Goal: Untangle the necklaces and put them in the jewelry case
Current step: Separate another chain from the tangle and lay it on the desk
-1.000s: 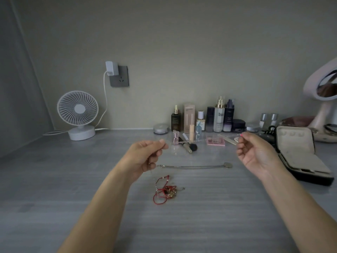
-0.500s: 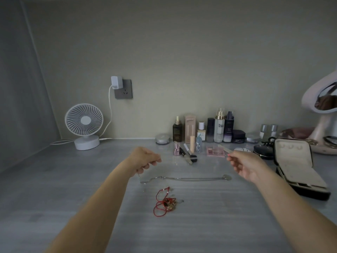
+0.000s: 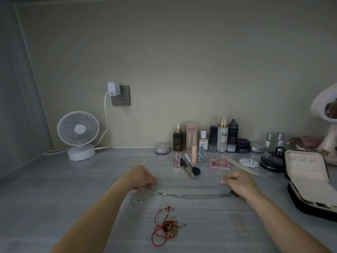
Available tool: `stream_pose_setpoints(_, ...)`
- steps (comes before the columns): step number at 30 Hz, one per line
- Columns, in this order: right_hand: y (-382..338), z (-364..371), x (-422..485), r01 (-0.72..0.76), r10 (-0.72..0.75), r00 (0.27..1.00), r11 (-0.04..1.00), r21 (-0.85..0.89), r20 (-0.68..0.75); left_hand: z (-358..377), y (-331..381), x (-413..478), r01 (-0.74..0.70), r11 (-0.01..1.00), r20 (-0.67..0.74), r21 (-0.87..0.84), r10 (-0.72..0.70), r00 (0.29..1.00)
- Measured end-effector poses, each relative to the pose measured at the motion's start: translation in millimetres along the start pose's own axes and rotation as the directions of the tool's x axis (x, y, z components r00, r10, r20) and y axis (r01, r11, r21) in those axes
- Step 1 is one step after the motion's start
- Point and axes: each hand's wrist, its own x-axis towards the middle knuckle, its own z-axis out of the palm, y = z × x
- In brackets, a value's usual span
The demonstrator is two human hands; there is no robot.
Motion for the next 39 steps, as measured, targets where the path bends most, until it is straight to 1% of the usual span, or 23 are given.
stream_pose_setpoints(3, 3, 1, 4, 0.031, -0.032, 0.999, 0.997, -0.076, -0.015, -3, 0, 5, -0.025, 0.999, -0.013, 0.049, 0.025, 1.0)
stream_pose_setpoints(5, 5, 0, 5, 0.034, -0.038, 0.999, 0.993, -0.11, -0.035, -7, 0, 5, -0.034, 0.99, -0.016, 0.138, 0.037, 0.999)
stream_pose_setpoints(8, 9, -4, 6, 0.045, -0.053, 0.997, 0.989, -0.142, -0.057, -17, -8, 9, -0.025, 0.974, 0.014, 0.223, 0.023, 1.0)
stream_pose_setpoints(10, 11, -8, 9, 0.053, -0.064, 0.996, 0.985, -0.162, -0.064, -22, -12, 10, -0.016, 0.971, 0.013, 0.238, 0.014, 1.0)
stream_pose_setpoints(11, 12, -9, 10, 0.051, -0.063, 0.996, 0.985, -0.164, -0.067, -23, -13, 11, -0.02, 0.977, -0.006, 0.213, 0.022, 1.0)
stream_pose_setpoints(14, 16, -11, 14, 0.049, -0.062, 0.995, 0.987, -0.155, -0.079, -22, -16, 17, -0.052, 0.997, -0.115, 0.051, 0.057, 0.992)
stream_pose_setpoints(17, 18, -12, 16, 0.058, -0.076, 0.992, 0.984, -0.17, -0.105, -14, -19, 24, -0.066, 0.99, -0.198, -0.124, 0.04, 0.979)
stream_pose_setpoints(18, 19, -13, 16, 0.055, -0.077, 0.991, 0.982, -0.183, -0.114, -10, -20, 26, -0.072, 0.984, -0.218, -0.165, 0.035, 0.975)
stream_pose_setpoints(20, 19, -15, 15, 0.035, -0.068, 0.988, 0.973, -0.227, -0.14, -3, -21, 29, -0.098, 0.977, -0.246, -0.192, 0.049, 0.968)
stream_pose_setpoints(22, 21, -16, 14, 0.024, -0.072, 0.984, 0.958, -0.285, -0.161, 2, -22, 31, -0.123, 0.982, -0.26, -0.145, 0.082, 0.962)
stream_pose_setpoints(26, 24, -15, 14, 0.033, -0.098, 0.978, 0.944, -0.328, -0.184, 8, -21, 28, -0.113, 0.987, -0.285, 0.114, 0.141, 0.948)
stream_pose_setpoints(28, 25, -14, 14, 0.055, -0.123, 0.975, 0.941, -0.334, -0.187, 12, -16, 24, -0.126, 0.972, -0.265, 0.199, 0.178, 0.948)
stream_pose_setpoints(30, 26, -14, 14, 0.075, -0.143, 0.972, 0.94, -0.332, -0.187, 18, -10, 16, -0.169, 0.953, -0.154, 0.252, 0.212, 0.965)
stream_pose_setpoints(32, 27, -14, 16, 0.081, -0.152, 0.97, 0.938, -0.337, -0.19, 24, -5, 9, -0.184, 0.941, -0.055, 0.285, 0.208, 0.977)
stream_pose_setpoints(39, 28, -13, 14, 0.091, -0.172, 0.964, 0.931, -0.354, -0.204, 27, 3, 5, -0.181, 0.911, -0.033, 0.371, 0.208, 0.977)
